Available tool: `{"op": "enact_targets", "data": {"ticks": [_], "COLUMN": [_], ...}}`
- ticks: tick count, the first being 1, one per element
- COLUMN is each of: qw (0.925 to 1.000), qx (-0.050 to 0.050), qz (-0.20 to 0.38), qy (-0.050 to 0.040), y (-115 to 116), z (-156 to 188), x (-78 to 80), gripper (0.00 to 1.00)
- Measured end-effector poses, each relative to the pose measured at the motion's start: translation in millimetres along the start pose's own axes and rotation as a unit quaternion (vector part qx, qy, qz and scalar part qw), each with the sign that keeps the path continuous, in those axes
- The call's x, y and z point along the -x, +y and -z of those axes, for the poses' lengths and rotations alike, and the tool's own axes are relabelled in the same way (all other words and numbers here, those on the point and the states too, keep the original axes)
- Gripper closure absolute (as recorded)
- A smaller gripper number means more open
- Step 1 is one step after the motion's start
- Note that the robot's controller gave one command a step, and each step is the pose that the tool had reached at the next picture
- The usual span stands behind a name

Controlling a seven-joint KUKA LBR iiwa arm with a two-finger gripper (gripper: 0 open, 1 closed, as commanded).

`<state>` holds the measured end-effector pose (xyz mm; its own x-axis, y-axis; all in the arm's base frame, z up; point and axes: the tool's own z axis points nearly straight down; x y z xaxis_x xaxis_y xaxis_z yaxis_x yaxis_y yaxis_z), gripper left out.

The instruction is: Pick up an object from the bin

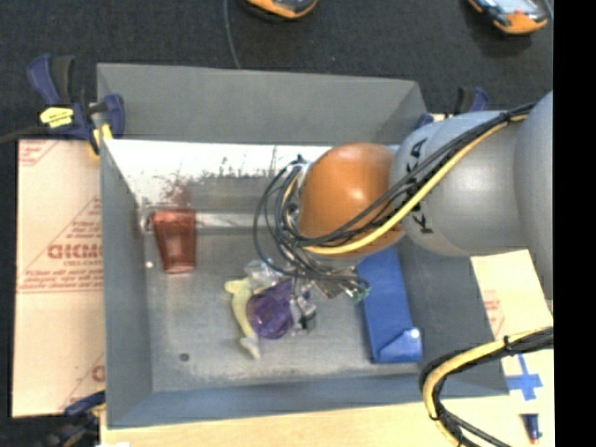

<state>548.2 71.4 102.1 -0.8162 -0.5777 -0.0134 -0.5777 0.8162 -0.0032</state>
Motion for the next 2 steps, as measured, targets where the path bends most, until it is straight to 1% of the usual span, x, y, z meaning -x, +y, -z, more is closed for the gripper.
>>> {"op": "enact_targets", "data": {"ticks": [1, 2], "qw": [1.0, 0.9999], "qx": [0.001, 0.001], "qz": [-0.006, 0.015], "qy": [0.0015, 0.0013], "y": [1.3, -0.6], "z": [68.7, 90.1], "x": [1.6, 3.9], "gripper": [1.0, 1.0]}}
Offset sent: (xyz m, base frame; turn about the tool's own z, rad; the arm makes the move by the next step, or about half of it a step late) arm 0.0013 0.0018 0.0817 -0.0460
